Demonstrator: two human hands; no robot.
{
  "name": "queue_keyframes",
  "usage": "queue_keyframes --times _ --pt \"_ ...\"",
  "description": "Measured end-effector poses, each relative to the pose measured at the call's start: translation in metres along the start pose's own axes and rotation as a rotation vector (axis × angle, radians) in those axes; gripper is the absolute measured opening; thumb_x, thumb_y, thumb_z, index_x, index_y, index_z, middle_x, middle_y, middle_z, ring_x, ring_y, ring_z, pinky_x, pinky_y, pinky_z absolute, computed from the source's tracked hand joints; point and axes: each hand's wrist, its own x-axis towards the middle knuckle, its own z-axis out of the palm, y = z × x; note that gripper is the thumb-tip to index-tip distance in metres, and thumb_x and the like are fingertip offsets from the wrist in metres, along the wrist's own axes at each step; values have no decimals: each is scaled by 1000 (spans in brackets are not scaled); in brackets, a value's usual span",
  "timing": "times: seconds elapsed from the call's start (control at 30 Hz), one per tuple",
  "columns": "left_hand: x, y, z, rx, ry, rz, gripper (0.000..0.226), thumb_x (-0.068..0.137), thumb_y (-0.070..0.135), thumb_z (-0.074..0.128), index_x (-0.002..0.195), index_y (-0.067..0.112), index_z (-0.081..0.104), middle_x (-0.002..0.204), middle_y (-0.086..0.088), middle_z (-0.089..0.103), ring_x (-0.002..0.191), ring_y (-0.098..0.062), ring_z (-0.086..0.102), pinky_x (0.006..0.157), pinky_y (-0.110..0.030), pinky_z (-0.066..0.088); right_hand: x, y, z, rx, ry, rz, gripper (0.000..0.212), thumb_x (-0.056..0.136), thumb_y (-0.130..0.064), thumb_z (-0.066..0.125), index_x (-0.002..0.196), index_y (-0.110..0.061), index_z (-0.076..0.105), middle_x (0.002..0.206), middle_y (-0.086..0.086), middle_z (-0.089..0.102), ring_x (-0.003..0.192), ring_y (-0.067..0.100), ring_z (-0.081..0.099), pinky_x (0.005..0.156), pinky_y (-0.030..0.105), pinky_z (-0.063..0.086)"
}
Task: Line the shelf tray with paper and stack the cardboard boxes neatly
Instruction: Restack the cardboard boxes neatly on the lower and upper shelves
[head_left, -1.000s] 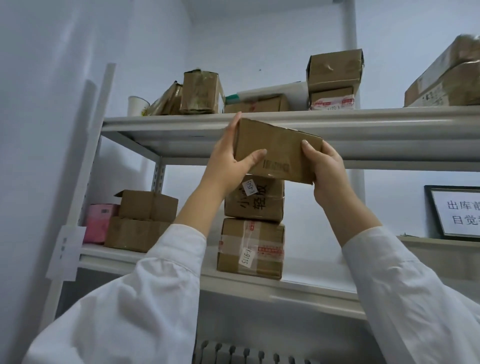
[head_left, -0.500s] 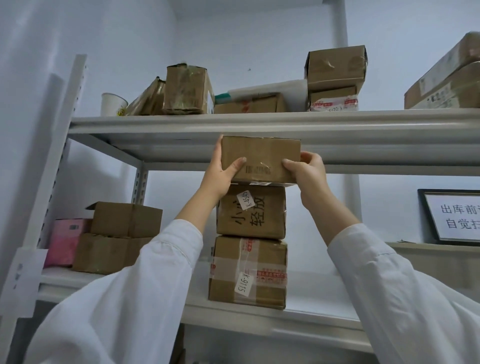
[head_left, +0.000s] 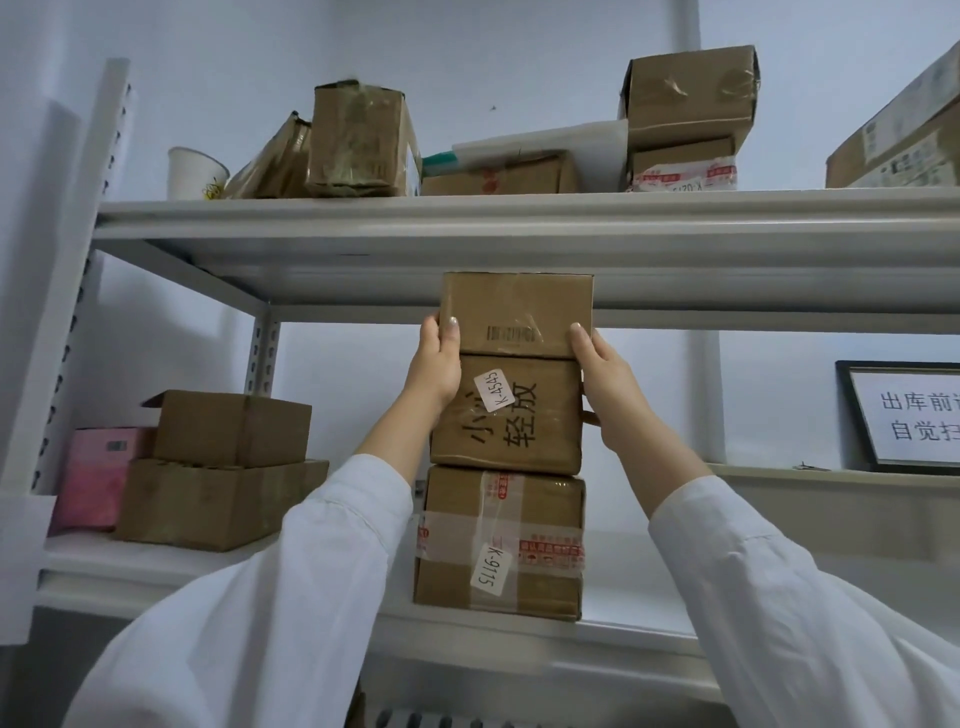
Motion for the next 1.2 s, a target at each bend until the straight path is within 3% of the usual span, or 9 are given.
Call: queue_keyframes --times 0.13,0.23,0.3,0.43,0.63,0.73,0.87,0.97,1.2 --pt "-2 3 0 -5 47 -50 56 102 43 21 151 20 8 156 -6 23 143 -27 26 115 -44 27 -6 -3 -1 -56 -83 -5 44 98 -48 35 140 -34 38 117 -12 54 89 -2 55 69 21 46" --pt "-9 6 -1 10 100 -62 55 102 43 21 150 19 13 153 -8 29 139 -28 32 111 -40 31 -11 0 -2 -13 -89 57 62 97 -52 36 151 -30 15 150 -6 35 130 16 45 104 34 41" --pt "-18 7 0 45 160 -75 53 101 43 23 148 18 18 149 -10 35 133 -29 39 105 -39 35 -18 2 -4 0 -45 88 67 96 -53 38 151 -30 10 156 -4 25 140 23 32 114 44 31" --pt "-42 6 9 103 326 -37 49 99 39 36 142 17 26 144 -9 40 127 -27 45 98 -36 41 -40 9 -12 -22 47 61 63 95 -52 41 149 -26 20 154 -1 30 138 26 34 113 48 31" --pt "-96 -6 35 209 470 192 48 91 32 54 133 13 40 135 -6 50 124 -24 46 107 -45 35 -84 29 -29 -76 94 18 48 96 -45 44 134 -16 43 135 1 49 120 21 50 96 34 45" --pt "-126 -12 51 132 429 308 37 88 25 52 122 10 49 122 -5 56 111 -19 50 96 -34 42 -107 38 -38 -80 96 9 37 97 -39 46 117 -11 57 110 0 58 98 17 56 72 22 43" --pt "-169 -20 68 -84 254 304 22 90 15 50 112 11 53 97 5 58 84 -5 54 73 -12 45 -139 52 -49 -123 82 11 24 96 -34 49 96 -15 63 94 0 64 83 14 59 67 19 43" --pt "-191 -27 77 -267 114 193 13 91 9 49 102 16 52 78 7 59 69 -9 56 63 -19 47 -164 63 -57 -163 96 -10 19 96 -26 50 93 -12 63 88 -2 64 77 8 59 58 7 44" --pt "-255 -67 112 -451 -115 -129 23 92 2 46 77 15 57 69 -6 60 60 -13 55 54 -13 44 -236 121 -95 -266 208 144 14 94 -18 54 86 -15 64 83 0 65 74 10 59 62 13 45"
